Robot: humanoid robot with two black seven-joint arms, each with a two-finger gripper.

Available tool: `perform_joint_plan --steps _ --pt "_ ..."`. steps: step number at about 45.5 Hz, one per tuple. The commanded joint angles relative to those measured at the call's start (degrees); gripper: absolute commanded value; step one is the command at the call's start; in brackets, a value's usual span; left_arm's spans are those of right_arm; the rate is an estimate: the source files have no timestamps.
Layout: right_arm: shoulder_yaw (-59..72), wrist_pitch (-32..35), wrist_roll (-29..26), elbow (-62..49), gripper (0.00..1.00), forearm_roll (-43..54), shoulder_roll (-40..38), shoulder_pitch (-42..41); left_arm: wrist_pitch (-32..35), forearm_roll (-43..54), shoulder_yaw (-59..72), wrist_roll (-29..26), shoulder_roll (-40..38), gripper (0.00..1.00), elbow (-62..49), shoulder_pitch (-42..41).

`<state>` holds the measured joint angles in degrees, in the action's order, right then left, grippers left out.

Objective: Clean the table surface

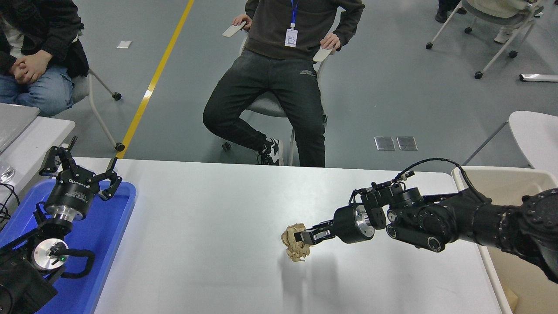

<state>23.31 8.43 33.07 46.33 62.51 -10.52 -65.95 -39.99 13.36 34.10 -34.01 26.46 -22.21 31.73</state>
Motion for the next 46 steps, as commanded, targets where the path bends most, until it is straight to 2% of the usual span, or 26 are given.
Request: perform_joint_plan --steps 1,26,46 --pt "-2.13 0.01 3.05 0.78 0.0 -5.11 -1.95 -1.29 0.0 0.0 0.0 0.0 0.0 1.0 -0.03 0.0" --pt "-10.22 0.89 3.58 0.86 0.0 -16.54 -6.0 -1.37 0.0 0.0 0.0 0.0 0.0 1.0 -0.03 -0.08" --pt "-11.71 4.75 3.58 1.57 0.0 -22.43 -12.06 -6.73 0.0 0.0 0.0 0.0 0.0 1.0 -0.03 0.0"
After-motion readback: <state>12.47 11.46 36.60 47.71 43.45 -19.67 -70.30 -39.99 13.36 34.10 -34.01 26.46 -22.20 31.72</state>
